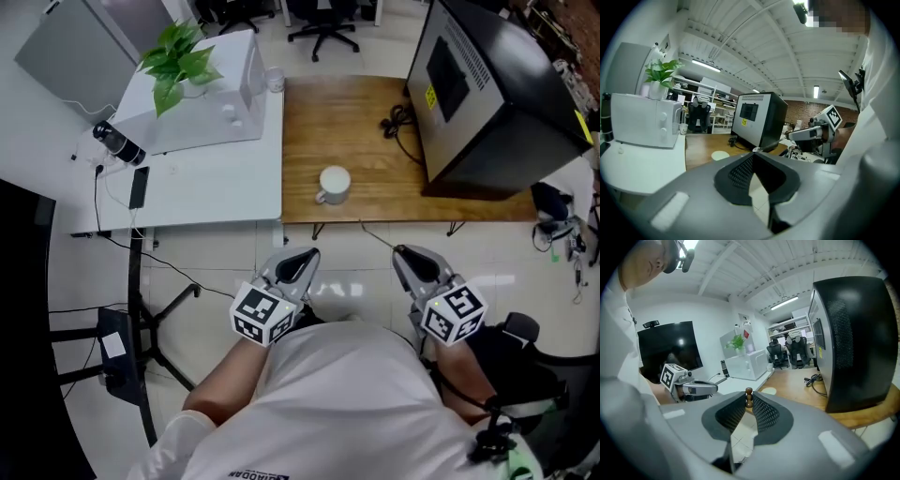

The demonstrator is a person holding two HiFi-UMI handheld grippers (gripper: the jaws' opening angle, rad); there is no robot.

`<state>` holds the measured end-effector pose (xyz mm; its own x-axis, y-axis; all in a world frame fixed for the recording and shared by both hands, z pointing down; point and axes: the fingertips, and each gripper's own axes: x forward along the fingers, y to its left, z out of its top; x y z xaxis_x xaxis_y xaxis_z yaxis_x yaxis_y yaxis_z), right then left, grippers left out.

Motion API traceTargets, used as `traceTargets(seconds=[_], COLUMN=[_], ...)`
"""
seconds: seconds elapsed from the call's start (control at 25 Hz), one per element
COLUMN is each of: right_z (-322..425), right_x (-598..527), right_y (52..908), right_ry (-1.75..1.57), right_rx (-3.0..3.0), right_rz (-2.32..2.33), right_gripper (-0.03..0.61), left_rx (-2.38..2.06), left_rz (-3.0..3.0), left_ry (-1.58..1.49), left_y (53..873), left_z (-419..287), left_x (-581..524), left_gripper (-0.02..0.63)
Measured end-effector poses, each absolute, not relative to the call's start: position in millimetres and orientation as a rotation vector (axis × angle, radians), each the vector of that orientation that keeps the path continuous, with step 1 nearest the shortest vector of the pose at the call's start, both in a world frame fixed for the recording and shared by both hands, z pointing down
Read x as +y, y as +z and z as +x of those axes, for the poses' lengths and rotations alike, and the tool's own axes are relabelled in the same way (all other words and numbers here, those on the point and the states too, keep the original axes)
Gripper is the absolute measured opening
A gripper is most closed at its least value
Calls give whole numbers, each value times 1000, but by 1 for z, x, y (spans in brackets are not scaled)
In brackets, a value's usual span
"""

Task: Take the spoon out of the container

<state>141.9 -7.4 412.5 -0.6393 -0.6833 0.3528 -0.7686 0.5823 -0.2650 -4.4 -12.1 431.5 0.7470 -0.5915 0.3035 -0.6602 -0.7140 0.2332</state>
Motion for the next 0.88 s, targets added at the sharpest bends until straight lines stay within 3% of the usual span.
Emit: traceTargets(seconds=[0.88], right_z=[144], right_x=[66], right_y=[404], right_ry=[562], right_rx=[-2647], right_rz=[1174], right_gripper=[52], left_rx=[-988], left_rz=[2613], left_ry=[319], left_y=[426], left_z=[9], left_x=[72], left_gripper=[5])
